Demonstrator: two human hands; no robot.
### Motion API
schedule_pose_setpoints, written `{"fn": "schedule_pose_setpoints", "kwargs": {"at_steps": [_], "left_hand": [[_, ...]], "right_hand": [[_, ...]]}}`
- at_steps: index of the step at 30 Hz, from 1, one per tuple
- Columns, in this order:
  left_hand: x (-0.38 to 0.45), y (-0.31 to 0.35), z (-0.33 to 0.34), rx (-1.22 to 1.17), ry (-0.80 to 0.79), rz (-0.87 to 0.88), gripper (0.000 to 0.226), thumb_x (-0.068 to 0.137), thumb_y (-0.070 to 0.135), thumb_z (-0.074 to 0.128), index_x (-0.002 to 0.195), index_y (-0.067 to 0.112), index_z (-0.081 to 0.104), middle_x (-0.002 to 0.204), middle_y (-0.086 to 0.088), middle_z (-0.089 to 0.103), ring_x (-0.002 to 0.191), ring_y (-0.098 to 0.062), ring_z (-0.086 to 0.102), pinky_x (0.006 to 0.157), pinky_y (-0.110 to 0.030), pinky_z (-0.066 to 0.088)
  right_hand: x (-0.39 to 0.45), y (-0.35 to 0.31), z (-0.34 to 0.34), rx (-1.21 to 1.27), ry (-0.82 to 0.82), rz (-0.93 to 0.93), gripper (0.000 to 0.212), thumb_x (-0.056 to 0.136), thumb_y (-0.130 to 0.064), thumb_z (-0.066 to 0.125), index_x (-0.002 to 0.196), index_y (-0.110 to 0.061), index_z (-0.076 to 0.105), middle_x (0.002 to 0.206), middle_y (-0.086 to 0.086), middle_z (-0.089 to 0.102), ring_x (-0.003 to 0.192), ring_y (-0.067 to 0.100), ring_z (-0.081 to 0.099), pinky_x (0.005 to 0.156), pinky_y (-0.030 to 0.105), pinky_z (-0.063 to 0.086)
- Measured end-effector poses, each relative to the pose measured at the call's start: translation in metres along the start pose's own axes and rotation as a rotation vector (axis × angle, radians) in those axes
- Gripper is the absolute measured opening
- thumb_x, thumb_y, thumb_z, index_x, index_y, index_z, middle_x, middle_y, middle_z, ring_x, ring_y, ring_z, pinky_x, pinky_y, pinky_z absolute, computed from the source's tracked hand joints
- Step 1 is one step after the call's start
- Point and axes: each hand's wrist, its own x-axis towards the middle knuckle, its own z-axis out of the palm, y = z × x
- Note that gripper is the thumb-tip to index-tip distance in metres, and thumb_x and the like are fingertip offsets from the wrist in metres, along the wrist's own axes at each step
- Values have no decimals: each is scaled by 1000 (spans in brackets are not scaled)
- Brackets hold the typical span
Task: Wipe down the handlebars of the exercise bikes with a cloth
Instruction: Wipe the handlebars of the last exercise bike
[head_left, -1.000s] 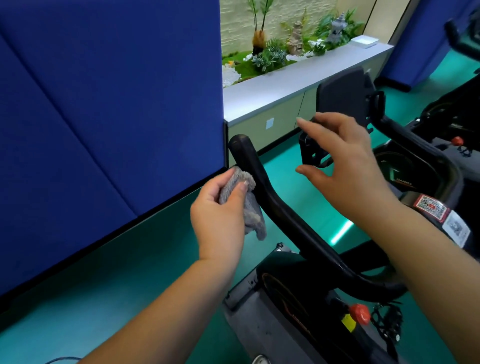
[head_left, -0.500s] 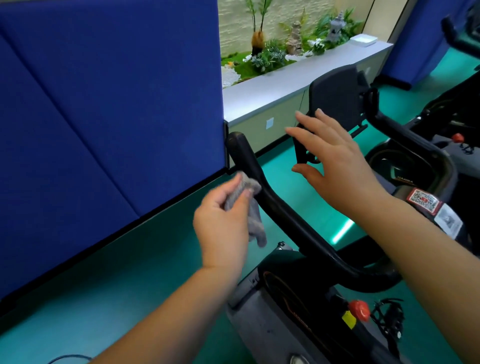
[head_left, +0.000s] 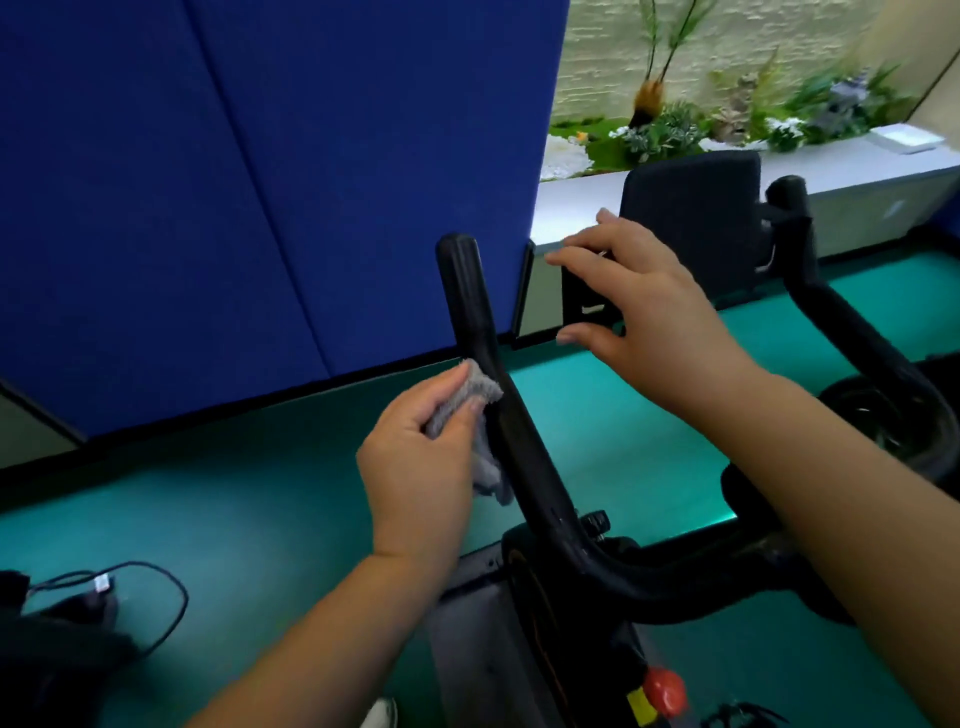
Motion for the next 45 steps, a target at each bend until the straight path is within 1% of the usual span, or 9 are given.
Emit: {"fn": "schedule_pose_setpoints", "kwargs": {"at_steps": [5,9,14,17,22,28,32,38,45], "left_hand": [[22,17,9,280,76,305,25,85,11,68,109,20,70,104,13,62,97,15,53,86,-2,37],[-2,10,11,383,33,324,25,86,9,68,109,16,71,103,9,62,93,14,53,77,2,38],[-3,7,0,519,20,409,25,83,9,71,107,16,72,99,7,67,90,12,54,85,0,35],[26,27,10,542,10,468,24,85,6,68,108,12,71,101,1,64,85,11,53,74,3,37],[14,16,8,697,-59,573,25,83,5,68,105,16,72,100,14,57,95,-10,56,89,-23,46],[25,24,6,761,-123,589,25,83,8,69,108,10,71,102,3,60,95,-11,56,89,-10,39],[26,30,12,827,-160,565,22,83,7,68,105,8,72,95,3,58,91,-16,56,84,-13,36],[-8,29,-1,841,-259,565,24,80,8,72,105,12,73,94,6,60,85,-6,56,84,-15,45],[17,40,16,778,-155,427,20,87,9,66,106,5,69,90,10,46,84,10,45,75,3,31]], "right_hand": [[2,9,-1,29,-16,-58,60,78,-29,76,133,-21,54,129,2,49,140,24,30,117,52,11],[2,15,0,46,5,-103,61,78,-27,76,134,-21,53,129,3,49,138,24,32,115,50,9],[2,19,6,69,41,-137,63,77,-27,77,135,-20,53,130,4,49,136,24,35,114,46,5],[2,21,5,99,41,-141,66,76,-28,77,137,-20,52,131,2,49,137,22,34,115,43,4],[2,27,7,91,46,-165,70,74,-26,79,137,-20,51,134,1,50,137,21,35,117,43,6],[3,26,7,135,42,-147,67,75,-25,79,136,-22,52,134,-1,49,139,18,32,117,40,4],[3,28,4,148,31,-147,65,76,-24,78,136,-23,52,135,-2,49,140,17,31,117,40,5],[3,26,5,169,35,-138,64,76,-23,78,135,-23,53,135,-3,49,140,16,30,117,40,4],[4,27,4,171,36,-140,64,76,-23,78,135,-24,53,134,-4,49,139,15,31,117,40,4]]}}
